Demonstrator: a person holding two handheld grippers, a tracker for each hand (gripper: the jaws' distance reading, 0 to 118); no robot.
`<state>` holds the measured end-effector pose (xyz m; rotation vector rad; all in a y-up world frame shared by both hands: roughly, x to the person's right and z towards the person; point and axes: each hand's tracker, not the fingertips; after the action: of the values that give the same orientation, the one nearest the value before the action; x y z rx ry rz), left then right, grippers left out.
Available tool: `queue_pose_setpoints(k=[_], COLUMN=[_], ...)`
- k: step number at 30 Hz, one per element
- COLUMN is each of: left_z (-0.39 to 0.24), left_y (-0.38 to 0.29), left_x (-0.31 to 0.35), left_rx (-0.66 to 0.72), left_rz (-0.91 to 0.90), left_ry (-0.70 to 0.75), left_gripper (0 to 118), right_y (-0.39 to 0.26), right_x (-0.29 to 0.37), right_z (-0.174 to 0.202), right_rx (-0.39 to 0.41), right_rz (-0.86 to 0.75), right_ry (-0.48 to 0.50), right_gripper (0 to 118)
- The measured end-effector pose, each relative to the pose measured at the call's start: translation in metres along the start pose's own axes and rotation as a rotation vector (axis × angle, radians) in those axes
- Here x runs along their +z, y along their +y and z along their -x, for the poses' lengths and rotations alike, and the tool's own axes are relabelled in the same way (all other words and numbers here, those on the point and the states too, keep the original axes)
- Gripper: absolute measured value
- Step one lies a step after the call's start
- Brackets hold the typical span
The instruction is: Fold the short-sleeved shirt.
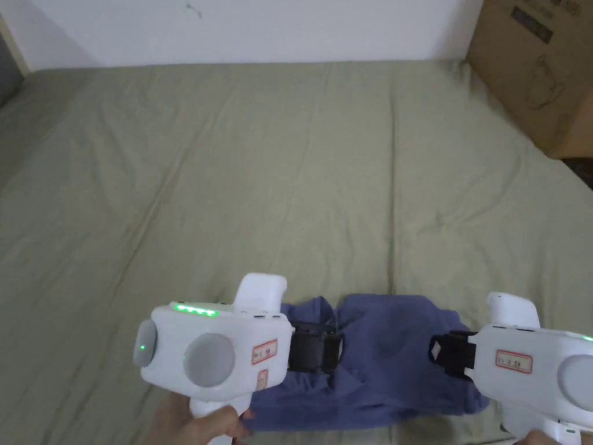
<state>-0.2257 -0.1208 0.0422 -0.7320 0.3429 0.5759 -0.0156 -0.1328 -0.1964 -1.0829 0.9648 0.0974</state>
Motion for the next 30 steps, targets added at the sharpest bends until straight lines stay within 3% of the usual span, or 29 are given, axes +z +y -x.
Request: queue_pose_setpoints(k=[2, 3, 4, 5, 6, 7, 9, 15, 19, 24, 27, 30], left_z=[0.011, 0.018, 0.02, 0.028, 0.037, 0.044, 0.058, 0.04, 0.001, -0.017, -0.027, -0.014], left_y=[0.004, 0.006, 0.009, 0.009, 0.008, 0.007, 0.002, -0.022, -0.035, -0.04, -0.04, -0.035], left_x=[0.011, 0.017, 0.032, 0.038, 0.04, 0.037, 0.03, -0.004, -0.028, -0.036, -0.037, -0.019], left_rx=[0.066, 0.104, 0.147, 0.187, 0.213, 0.23, 0.24, 0.3, 0.176, 0.167, 0.077, 0.098], left_rz=[-0.016, -0.027, -0.054, -0.087, -0.098, -0.09, -0.063, 0.05, 0.156, 0.178, 0.208, 0.166], left_ry=[-0.033, -0.035, -0.05, -0.048, -0.032, 0.005, 0.098, -0.055, -0.033, -0.098, -0.109, -0.162], left_gripper=[109, 105, 94, 68, 15, 0, 0, 0, 0, 0, 0, 0], right_y=[-0.001, -0.001, -0.001, -0.001, -0.002, -0.002, 0.0, -0.001, -0.003, -0.006, -0.006, -0.008], right_x=[0.0, 0.0, 0.0, 0.003, 0.004, 0.004, 0.002, -0.001, -0.003, -0.001, -0.001, 0.005], right_z=[-0.007, -0.008, -0.009, -0.007, -0.007, -0.007, -0.006, -0.004, -0.006, -0.006, -0.005, 0.006], right_rx=[-0.018, -0.022, -0.024, -0.027, -0.029, -0.03, -0.027, -0.026, -0.032, -0.031, -0.03, -0.015], right_rz=[-0.004, -0.006, -0.007, -0.01, -0.012, -0.013, -0.013, -0.011, -0.005, 0.0, 0.004, 0.002], right_ry=[0.002, 0.0, -0.002, -0.004, -0.003, 0.0, 0.009, 0.018, 0.012, 0.007, 0.0, 0.002], right_gripper=[0, 0, 0, 0, 0, 0, 0, 0, 0, 0, 0, 0])
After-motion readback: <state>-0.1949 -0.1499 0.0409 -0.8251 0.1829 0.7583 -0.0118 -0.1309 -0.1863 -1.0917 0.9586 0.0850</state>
